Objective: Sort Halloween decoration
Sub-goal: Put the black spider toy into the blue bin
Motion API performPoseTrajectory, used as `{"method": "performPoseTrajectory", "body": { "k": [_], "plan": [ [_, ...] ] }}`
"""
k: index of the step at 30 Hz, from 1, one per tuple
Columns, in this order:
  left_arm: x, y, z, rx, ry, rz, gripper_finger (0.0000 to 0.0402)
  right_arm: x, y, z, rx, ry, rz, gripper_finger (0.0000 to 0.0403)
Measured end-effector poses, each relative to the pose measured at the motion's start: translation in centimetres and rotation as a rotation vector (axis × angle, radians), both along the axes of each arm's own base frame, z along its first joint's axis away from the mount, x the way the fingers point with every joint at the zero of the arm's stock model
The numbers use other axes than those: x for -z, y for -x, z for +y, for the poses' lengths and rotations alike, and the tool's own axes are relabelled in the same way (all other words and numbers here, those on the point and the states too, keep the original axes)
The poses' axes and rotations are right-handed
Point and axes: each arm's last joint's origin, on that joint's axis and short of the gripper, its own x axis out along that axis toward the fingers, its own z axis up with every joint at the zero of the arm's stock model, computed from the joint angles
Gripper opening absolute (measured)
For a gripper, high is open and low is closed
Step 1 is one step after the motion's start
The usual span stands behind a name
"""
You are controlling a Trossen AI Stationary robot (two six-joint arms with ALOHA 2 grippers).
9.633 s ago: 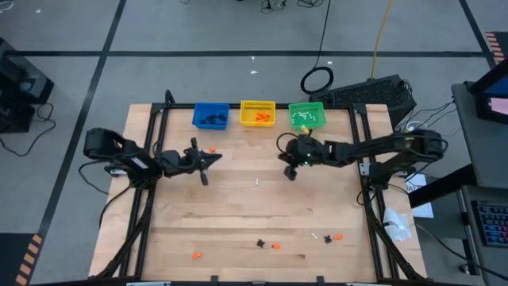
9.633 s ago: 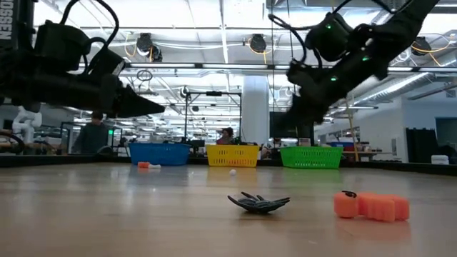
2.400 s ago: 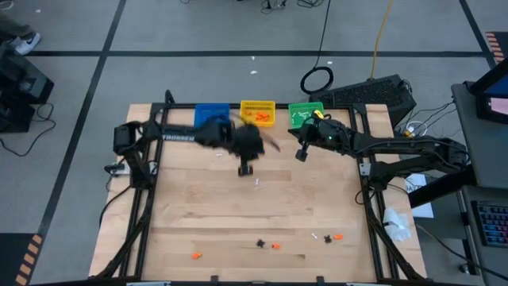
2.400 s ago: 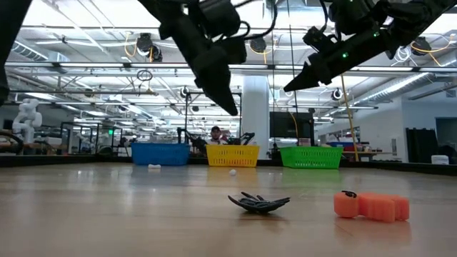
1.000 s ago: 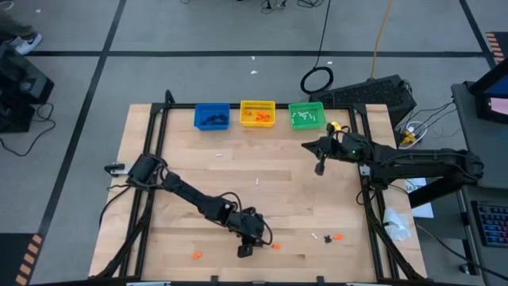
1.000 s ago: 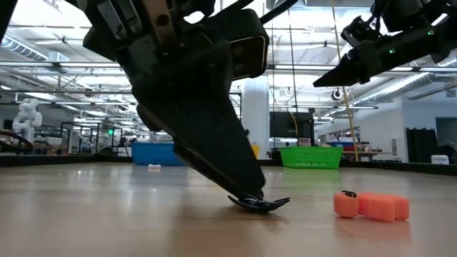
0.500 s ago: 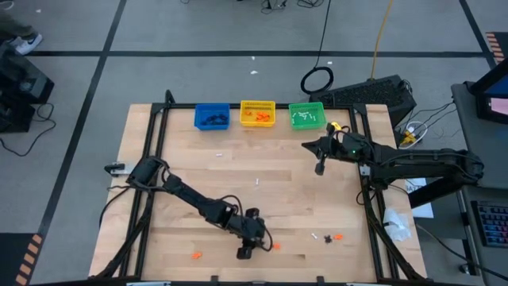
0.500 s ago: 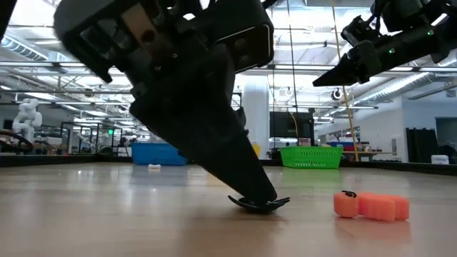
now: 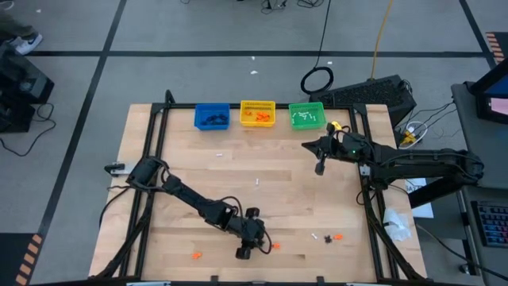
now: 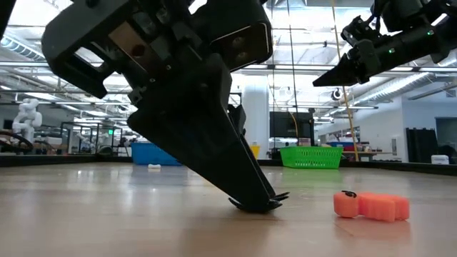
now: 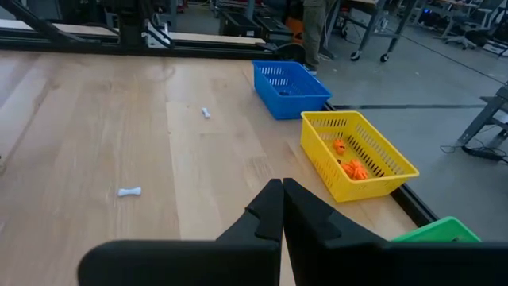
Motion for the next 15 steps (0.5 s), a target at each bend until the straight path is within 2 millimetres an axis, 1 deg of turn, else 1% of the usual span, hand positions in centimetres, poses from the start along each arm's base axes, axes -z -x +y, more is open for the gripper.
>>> {"method": "performPoseTrajectory", "body": {
  "k": [4, 12, 15],
  "plan": [
    [0.0, -0.1, 0.4, -0.002, -0.014, -0.002, 0.0127, 0.0, 0.0, 0.0, 0.0, -0.001, 0.0, 0.0],
    [-0.1, -0.8, 2.1, 0.026, 0.017, 0.016, 0.0016, 0.0, 0.0, 0.0, 0.001, -0.004, -0.001, 0.0],
    [-0.8, -0.8, 3.0, 0.019, 0.004, 0.015, 0.001, 0.0, 0.0, 0.0, 0.001, -0.004, -0.001, 0.0]
  ]
}}
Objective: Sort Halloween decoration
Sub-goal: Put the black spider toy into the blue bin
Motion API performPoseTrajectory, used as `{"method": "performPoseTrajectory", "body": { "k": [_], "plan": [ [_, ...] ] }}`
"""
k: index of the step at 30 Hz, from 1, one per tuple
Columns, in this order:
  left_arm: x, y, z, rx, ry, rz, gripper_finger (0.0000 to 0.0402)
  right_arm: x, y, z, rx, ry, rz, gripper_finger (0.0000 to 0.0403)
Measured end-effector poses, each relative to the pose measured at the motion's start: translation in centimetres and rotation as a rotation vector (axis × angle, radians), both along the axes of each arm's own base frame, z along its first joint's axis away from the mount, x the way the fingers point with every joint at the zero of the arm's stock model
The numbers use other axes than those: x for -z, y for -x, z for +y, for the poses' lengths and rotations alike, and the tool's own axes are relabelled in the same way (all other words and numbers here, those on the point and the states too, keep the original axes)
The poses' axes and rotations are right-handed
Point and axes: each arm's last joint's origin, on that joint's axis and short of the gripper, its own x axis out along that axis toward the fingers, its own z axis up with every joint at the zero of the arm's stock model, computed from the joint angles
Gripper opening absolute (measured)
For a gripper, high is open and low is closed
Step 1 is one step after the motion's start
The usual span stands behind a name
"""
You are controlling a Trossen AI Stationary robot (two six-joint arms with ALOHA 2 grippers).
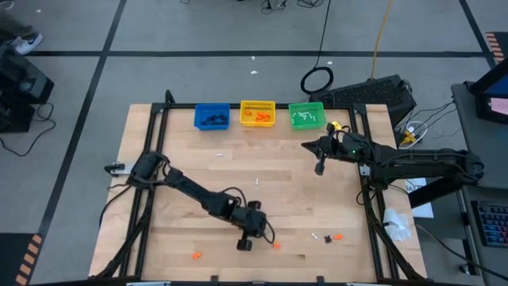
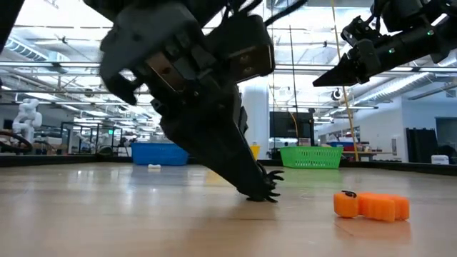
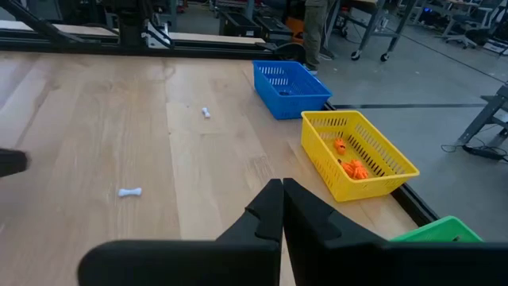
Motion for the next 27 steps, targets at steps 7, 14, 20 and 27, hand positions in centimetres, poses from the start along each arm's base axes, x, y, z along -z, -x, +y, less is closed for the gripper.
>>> {"method": "performPoseTrajectory", "body": {
  "k": [7, 14, 20, 27],
  "plan": [
    [-3.1, 0.4, 5.2, -0.134, -0.136, 0.054, 0.0014, 0.0, 0.0, 0.0, -0.003, 0.016, 0.005, 0.0],
    [-7.9, 2.9, 14.3, -0.35, -0.31, 0.175, 0.0014, -0.2, 0.0, 0.0, -0.005, 0.053, -0.006, 0.0],
    [-11.8, 6.7, 23.6, -0.561, -0.327, 0.213, 0.0014, -0.7, -0.1, -0.1, -0.008, 0.093, -0.037, 0.0],
    [-12.7, 13.1, 33.5, -0.817, -0.317, 0.327, 0.0014, -1.2, -0.2, -0.1, -0.009, 0.142, -0.081, 0.0]
  ]
}}
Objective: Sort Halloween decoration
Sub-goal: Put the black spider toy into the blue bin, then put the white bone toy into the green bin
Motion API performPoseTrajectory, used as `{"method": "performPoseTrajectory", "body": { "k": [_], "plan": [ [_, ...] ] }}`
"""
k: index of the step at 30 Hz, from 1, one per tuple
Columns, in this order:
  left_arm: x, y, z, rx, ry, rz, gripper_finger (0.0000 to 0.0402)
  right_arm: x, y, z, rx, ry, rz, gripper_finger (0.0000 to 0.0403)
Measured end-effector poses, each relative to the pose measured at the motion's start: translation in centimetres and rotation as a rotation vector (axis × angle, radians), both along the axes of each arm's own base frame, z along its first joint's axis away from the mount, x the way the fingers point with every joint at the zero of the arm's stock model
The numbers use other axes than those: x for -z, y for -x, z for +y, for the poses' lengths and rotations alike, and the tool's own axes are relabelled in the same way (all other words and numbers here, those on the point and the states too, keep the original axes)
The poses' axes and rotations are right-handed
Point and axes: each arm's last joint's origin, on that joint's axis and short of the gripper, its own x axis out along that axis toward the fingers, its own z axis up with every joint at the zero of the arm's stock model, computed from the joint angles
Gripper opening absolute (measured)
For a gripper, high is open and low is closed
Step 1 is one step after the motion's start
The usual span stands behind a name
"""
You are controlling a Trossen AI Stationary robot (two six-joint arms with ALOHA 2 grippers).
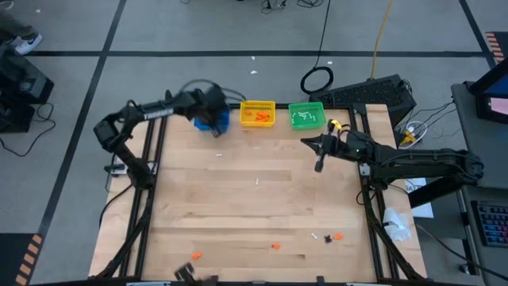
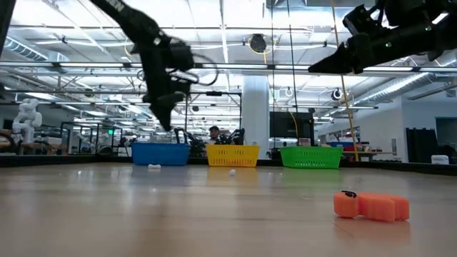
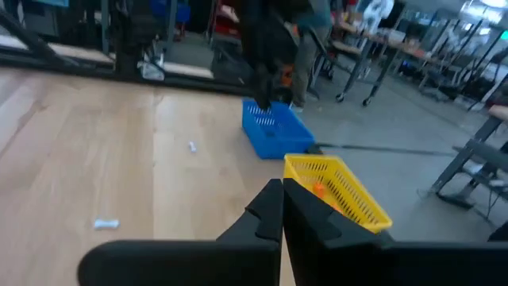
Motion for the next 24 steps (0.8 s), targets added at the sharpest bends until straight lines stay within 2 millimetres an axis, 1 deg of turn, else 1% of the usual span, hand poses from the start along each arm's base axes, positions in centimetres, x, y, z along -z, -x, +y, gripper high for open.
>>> {"method": "performPoseTrajectory", "body": {
  "k": [2, 4, 8, 11, 14, 22, 24],
  "plan": [
    [0.6, 1.4, 2.1, -0.046, 0.021, 0.011, 0.0014, -0.2, 0.0, 0.0, -0.001, 0.016, -0.016, 0.0],
    [1.3, 2.6, 3.7, -0.071, 0.056, 0.018, 0.0014, -0.4, 0.0, 0.0, -0.001, 0.025, -0.031, 0.0],
    [2.8, 3.7, 5.5, -0.079, 0.094, 0.038, 0.0015, -0.6, 0.0, 0.0, -0.002, 0.041, -0.048, 0.0],
    [3.6, 3.8, 6.0, -0.077, 0.116, 0.045, 0.0016, -0.7, 0.0, 0.0, -0.002, 0.041, -0.051, 0.0],
    [4.0, 3.6, 6.2, -0.061, 0.117, 0.048, 0.0026, -0.6, 0.0, 0.0, -0.001, 0.024, -0.051, 0.0],
    [3.5, 2.7, 5.6, -0.025, 0.088, 0.025, 0.0099, -0.4, 0.0, 0.0, 0.002, -0.01, -0.041, 0.0],
    [3.3, 2.6, 5.3, -0.016, 0.085, 0.022, 0.011, -0.4, 0.0, 0.0, 0.003, -0.025, -0.045, 0.0]
  ]
}}
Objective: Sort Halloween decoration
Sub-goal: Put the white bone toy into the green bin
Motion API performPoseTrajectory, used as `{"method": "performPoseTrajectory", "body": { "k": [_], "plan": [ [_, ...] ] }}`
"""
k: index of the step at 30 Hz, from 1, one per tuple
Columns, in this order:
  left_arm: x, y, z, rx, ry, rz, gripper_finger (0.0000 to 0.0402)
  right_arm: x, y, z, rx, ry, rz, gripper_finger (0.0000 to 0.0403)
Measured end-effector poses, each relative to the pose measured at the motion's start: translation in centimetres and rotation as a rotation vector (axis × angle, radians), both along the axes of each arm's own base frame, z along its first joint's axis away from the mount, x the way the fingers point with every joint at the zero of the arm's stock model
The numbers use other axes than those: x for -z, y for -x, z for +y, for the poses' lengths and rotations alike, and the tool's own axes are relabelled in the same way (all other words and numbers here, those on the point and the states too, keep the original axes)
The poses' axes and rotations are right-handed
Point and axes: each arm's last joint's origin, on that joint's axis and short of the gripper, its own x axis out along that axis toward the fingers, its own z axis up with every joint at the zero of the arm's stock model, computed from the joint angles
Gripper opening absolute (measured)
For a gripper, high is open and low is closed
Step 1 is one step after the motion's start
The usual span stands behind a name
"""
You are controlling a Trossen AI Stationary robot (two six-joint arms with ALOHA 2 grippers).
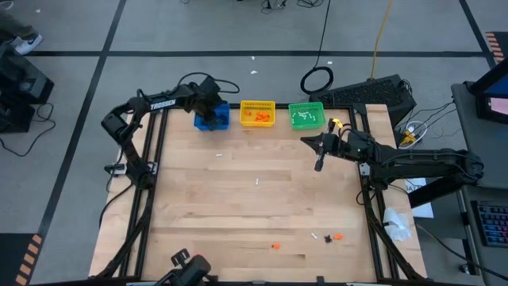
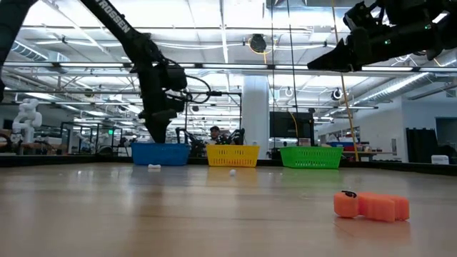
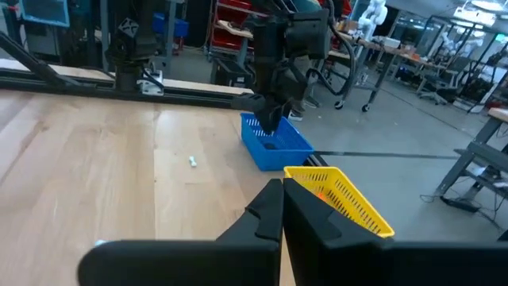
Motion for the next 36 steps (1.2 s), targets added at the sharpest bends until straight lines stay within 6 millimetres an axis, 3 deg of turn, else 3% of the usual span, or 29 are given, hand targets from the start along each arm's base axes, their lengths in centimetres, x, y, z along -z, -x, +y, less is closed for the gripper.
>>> {"method": "performPoseTrajectory", "body": {
  "k": [4, 10, 16, 20, 28, 36],
  "plan": [
    [-1.0, -0.6, -0.7, 0.029, -0.047, -0.045, 0.011, 0.1, 0.0, 0.0, 0.001, -0.03, 0.001, 0.0],
    [-2.3, -0.8, -2.9, 0.06, -0.135, -0.172, 0.0062, 0.3, 0.0, 0.1, 0.0, -0.077, 0.0, 0.0],
    [-3.1, -0.2, -7.4, 0.118, -0.231, -0.36, 0.001, -0.2, 0.0, 0.1, 0.013, -0.169, 0.05, 0.0],
    [-3.1, 0.2, -10.9, 0.18, -0.289, -0.509, 0.0004, -0.7, -0.3, 0.5, 0.016, -0.269, 0.152, 0.0],
    [-2.4, 0.6, -16.9, 0.321, -0.34, -0.82, 0.0008, -0.3, -1.1, 3.1, -0.022, -0.477, 0.452, 0.0],
    [-1.0, 0.7, -20.7, 0.455, -0.329, -0.982, 0.0008, 0.6, -2.2, 7.6, -0.082, -0.641, 0.737, 0.0]
  ]
}}
